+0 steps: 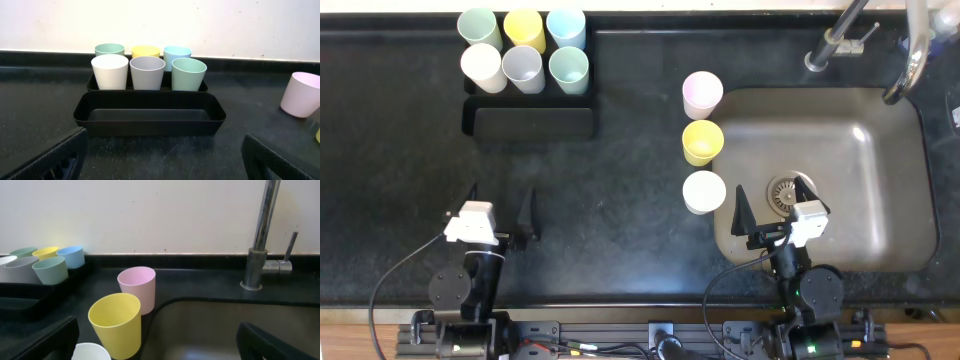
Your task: Store Cups
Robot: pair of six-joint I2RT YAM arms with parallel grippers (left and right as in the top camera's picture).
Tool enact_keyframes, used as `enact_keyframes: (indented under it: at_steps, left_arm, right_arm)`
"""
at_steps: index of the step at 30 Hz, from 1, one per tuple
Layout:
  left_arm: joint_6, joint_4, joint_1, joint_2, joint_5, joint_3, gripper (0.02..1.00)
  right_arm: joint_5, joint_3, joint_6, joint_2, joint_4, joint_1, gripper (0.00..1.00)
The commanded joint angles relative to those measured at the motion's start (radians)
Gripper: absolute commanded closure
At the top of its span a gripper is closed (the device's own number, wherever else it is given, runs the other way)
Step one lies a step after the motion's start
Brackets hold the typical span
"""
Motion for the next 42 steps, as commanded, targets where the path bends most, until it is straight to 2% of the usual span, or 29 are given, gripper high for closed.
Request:
enact_keyframes:
  at_steps: [1,12,16,23,29,33,36,42]
  left_arm:
    - [0.018,-0.004,0.004,-0.008,0.003,-0.001,0.018]
    - [0.010,-0.005,0.003,-0.008,0.015,0.004,0.020]
    - [-0.064,-0.066,0.003,-0.001,0.031,0.099,0.018]
    - [-0.066,-0.280,0.003,0.254,0.065,0.513,0.018]
    - [-0.069,-0.682,0.002,0.742,0.097,1.099,0.018]
    - [-0.077,-0.843,-0.035,0.984,0.095,1.387,0.018]
    - [-0.166,-0.949,-0.117,1.197,0.044,1.614,0.018]
    - [-0.326,-1.073,-0.309,1.475,-0.149,1.865,0.018]
  right_arm:
    - [-0.004,-0.013,-0.004,-0.010,0.006,-0.003,0.005]
    - [-0.004,-0.013,-0.004,-0.010,0.006,-0.003,0.003]
    - [-0.004,-0.013,-0.004,-0.010,0.006,-0.003,0.003]
    - [-0.004,-0.013,-0.004,-0.010,0.006,-0.003,0.003]
    - [-0.004,-0.013,-0.004,-0.010,0.006,-0.003,0.003]
    - [-0.004,-0.013,-0.004,-0.010,0.006,-0.003,0.003]
    - [-0.004,-0.013,-0.004,-0.010,0.006,-0.003,0.005]
    - [-0.004,-0.013,-0.004,-0.010,0.006,-0.003,0.003]
